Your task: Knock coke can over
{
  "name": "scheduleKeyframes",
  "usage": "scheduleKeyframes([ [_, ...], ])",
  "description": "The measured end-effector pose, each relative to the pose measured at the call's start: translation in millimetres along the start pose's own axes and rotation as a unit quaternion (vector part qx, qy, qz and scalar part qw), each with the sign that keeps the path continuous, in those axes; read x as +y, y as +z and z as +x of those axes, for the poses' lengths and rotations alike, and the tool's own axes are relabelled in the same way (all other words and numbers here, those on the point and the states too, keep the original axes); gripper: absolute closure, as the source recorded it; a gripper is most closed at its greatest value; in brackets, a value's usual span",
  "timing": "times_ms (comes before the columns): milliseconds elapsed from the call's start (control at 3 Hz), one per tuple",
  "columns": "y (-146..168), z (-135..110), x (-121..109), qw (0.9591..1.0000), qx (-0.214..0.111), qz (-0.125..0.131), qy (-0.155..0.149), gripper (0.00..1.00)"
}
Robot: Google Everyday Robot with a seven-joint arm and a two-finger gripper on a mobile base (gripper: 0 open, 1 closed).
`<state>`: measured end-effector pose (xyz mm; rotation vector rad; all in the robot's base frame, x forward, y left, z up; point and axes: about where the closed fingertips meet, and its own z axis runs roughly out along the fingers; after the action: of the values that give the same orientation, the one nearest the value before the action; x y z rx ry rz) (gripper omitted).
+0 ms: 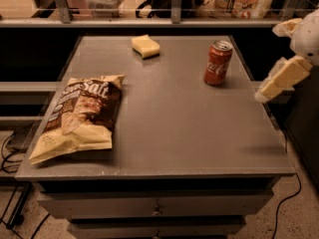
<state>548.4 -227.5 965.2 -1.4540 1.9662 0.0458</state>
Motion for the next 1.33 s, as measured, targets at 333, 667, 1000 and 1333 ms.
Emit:
scheduleKeyframes([
  [333, 29.7, -10.1, -27.4, 0.9999, -0.004, 0.009, 0.011, 0.00],
  [667, 32.2, -10.0, -25.7, 0.9999, -0.008, 0.005, 0.011, 0.00],
  [1000, 51.1, -15.9, -29.1, 0.9980, -0.049, 0.002, 0.039, 0.00],
  [1333, 83.1, -30.7, -40.4, 0.9917, -0.108, -0.005, 0.070, 0.00],
])
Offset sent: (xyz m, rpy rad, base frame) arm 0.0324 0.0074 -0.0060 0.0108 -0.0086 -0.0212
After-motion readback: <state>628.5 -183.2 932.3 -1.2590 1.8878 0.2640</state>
